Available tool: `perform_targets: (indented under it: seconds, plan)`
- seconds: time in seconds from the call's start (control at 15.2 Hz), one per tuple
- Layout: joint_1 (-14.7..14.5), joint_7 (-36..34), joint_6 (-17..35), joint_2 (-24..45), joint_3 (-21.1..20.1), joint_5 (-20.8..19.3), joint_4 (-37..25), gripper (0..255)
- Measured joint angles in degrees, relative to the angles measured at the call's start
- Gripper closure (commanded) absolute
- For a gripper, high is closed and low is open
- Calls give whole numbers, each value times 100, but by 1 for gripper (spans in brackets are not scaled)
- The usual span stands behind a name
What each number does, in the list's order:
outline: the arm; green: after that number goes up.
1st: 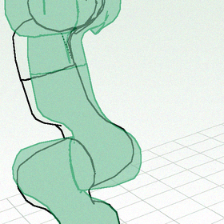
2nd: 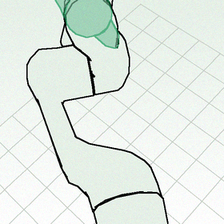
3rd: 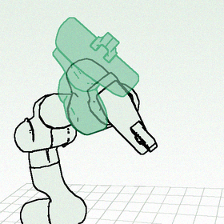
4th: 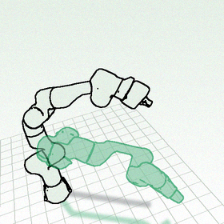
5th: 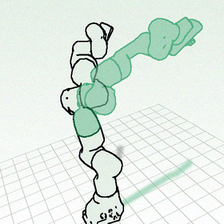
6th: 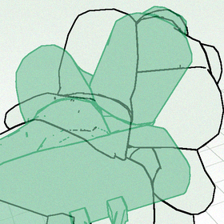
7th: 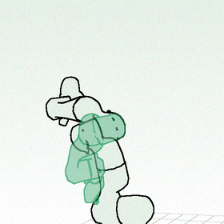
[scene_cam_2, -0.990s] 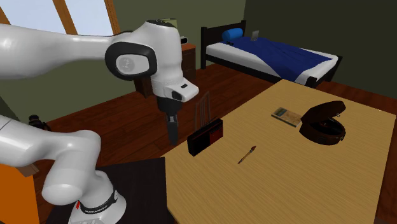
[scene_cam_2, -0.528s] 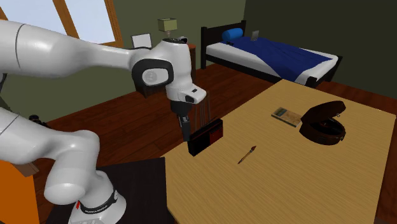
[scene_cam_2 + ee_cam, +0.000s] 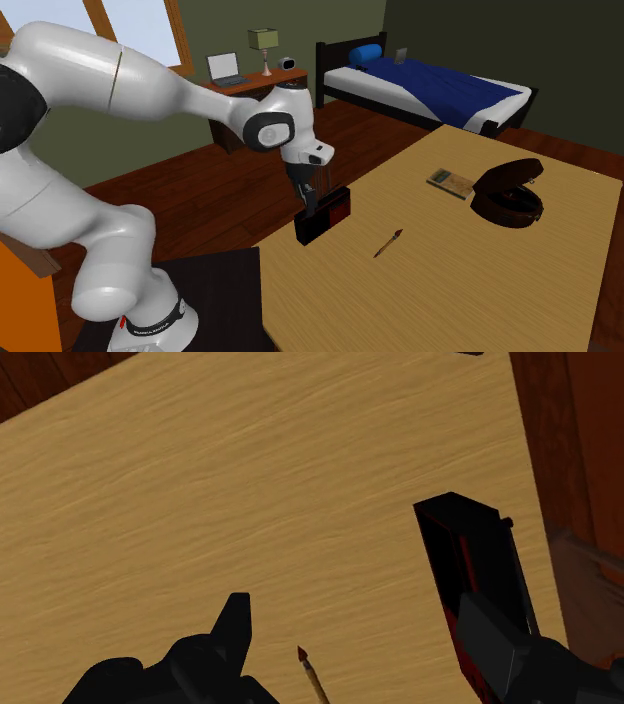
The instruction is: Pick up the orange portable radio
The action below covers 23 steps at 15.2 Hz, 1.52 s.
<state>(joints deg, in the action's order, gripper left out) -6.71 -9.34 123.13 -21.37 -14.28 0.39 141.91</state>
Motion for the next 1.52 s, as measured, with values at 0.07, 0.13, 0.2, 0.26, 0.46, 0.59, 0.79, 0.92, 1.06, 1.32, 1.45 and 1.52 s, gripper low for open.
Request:
perform_targets:
  seconds: [0.07, 0.13, 0.2, 0.26, 0.46, 0.59, 0.79, 0.92, 1.06, 1.32, 1.45, 1.52]
  plan:
    - [-35, -88, 169, 160, -98, -30, -8, 0]
    - [-55, -149, 260, 303, -171, -70, -76, 0]
    - [-67, -232, 409, 513, -256, -136, -153, 0]
    - [-65, -335, 602, 800, -346, -237, -259, 0]
    - [-109, -613, 953, 1365, -558, -517, -493, 0]
    - [-140, -837, 1202, 1796, -674, -785, -668, 0]
    - [-230, -1183, 1458, 2398, -791, -1229, -993, 0]
    - [-352, -1500, 1632, 2869, -832, -1609, -1241, 0]
    - [-484, -1716, 1686, 3298, -821, -1937, -1577, 0]
    - [-638, -1985, 1883, 3748, -735, -2306, -1779, 0]
    - [-692, -2097, 1982, 3890, -689, -2428, -1800, 0]
    - [-708, -2143, 2044, 3943, -664, -2483, -1782, 0]
